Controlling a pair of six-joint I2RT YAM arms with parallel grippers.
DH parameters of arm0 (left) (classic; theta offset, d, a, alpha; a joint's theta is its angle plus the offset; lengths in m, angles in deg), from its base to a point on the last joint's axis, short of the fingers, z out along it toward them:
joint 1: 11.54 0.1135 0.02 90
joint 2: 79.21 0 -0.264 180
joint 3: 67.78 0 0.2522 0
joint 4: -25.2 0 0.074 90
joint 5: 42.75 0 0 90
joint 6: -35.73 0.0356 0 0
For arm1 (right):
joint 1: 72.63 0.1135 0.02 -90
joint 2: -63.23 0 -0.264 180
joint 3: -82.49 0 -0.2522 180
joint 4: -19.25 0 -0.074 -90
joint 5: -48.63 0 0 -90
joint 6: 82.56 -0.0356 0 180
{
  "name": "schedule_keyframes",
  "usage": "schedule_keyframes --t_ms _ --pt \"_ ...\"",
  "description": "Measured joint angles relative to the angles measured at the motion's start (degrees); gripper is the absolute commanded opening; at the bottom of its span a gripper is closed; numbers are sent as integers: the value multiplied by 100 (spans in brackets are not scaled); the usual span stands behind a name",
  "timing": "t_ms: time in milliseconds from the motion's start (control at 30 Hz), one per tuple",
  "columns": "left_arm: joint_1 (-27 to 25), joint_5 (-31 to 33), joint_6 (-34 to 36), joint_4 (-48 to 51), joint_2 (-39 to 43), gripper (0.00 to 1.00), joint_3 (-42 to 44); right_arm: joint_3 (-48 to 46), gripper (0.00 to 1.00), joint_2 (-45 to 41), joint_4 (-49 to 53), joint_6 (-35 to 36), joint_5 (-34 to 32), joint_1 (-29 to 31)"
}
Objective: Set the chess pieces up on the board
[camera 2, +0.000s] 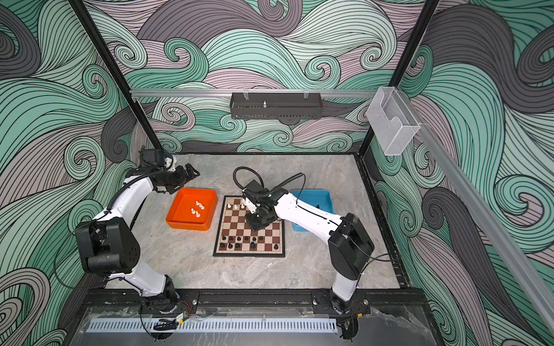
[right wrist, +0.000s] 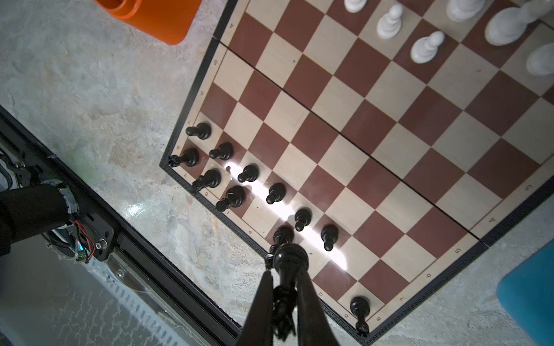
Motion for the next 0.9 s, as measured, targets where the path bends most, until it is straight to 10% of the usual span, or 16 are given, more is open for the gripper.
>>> schedule_keyframes --t_ms 900 --pt "42 -173 26 -267 0 98 208 -42 14 761 -278 466 -66 752"
